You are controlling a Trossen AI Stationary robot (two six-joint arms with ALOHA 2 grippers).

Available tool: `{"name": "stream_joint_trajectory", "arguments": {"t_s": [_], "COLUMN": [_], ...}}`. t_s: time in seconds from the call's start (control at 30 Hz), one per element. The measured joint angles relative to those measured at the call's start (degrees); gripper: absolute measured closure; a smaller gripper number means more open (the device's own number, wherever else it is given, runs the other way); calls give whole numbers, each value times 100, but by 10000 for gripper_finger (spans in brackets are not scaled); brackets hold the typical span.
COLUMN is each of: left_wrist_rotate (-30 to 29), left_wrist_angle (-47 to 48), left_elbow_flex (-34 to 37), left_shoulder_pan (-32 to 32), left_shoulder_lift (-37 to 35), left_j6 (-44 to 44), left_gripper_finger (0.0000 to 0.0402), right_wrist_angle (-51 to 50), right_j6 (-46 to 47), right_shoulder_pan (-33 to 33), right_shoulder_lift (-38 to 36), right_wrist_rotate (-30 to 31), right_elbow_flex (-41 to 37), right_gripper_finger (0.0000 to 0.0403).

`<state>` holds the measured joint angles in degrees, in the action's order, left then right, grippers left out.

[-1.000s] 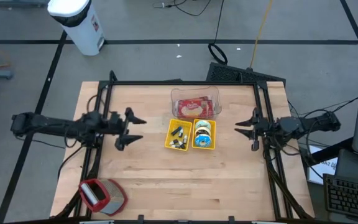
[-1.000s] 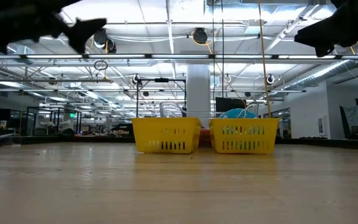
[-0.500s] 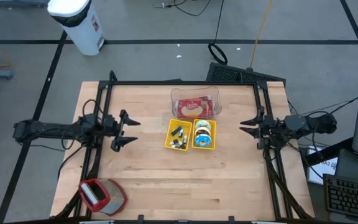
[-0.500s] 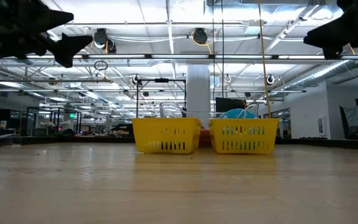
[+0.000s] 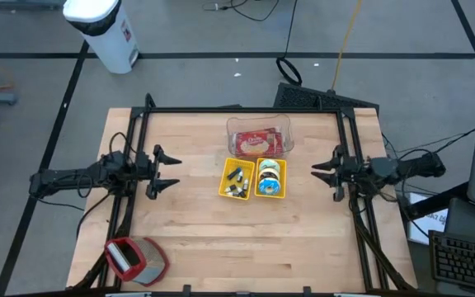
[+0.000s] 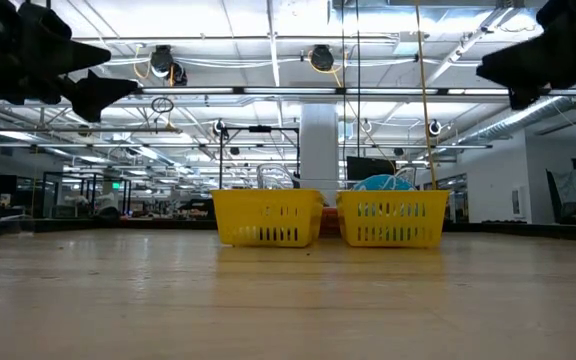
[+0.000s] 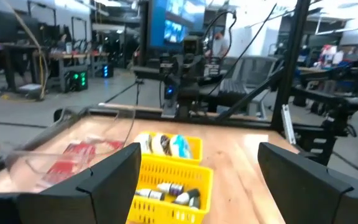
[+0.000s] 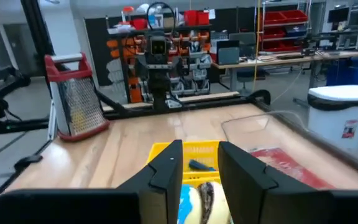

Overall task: Pick & Place Food Item
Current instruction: Return to Home Position

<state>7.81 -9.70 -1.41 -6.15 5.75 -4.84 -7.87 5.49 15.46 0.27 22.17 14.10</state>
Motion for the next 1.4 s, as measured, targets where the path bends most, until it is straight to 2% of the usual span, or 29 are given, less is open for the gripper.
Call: {"name": "stream_joint_trajectory", "arguments": {"t_s": [0.1, 0.23, 0.33, 0.43, 0.67, 1.4], "left_wrist_rotate": [-22, -35, -39, -35, -36, -37], "left_wrist_angle": [109, -1, 39, 174, 238, 221], "left_elbow_flex": [0, 0, 0, 0, 0, 0], "left_shoulder_pan": [0, 0, 0, 0, 7, 7], "left_shoulder_lift": [-58, -58, -55, -53, -51, -51], "left_j6": [36, 234, 413, 590, 116, 157], "left_gripper_finger": [83, 90, 91, 91, 91, 92], "right_wrist_angle": [32, 167, 678, 1138, 1175, 1325], "right_j6": [63, 42, 121, 126, -3, -16], "right_shoulder_pan": [0, 1, 0, 2, 2, 2], "right_shoulder_lift": [2, 3, -7, 8, 69, 81], "right_wrist_rotate": [-262, -295, -379, -727, -887, -878], "right_elbow_flex": [-240, -612, -989, -1294, -1304, -1321], "right_gripper_finger": [312, 312, 312, 312, 312, 312]}}
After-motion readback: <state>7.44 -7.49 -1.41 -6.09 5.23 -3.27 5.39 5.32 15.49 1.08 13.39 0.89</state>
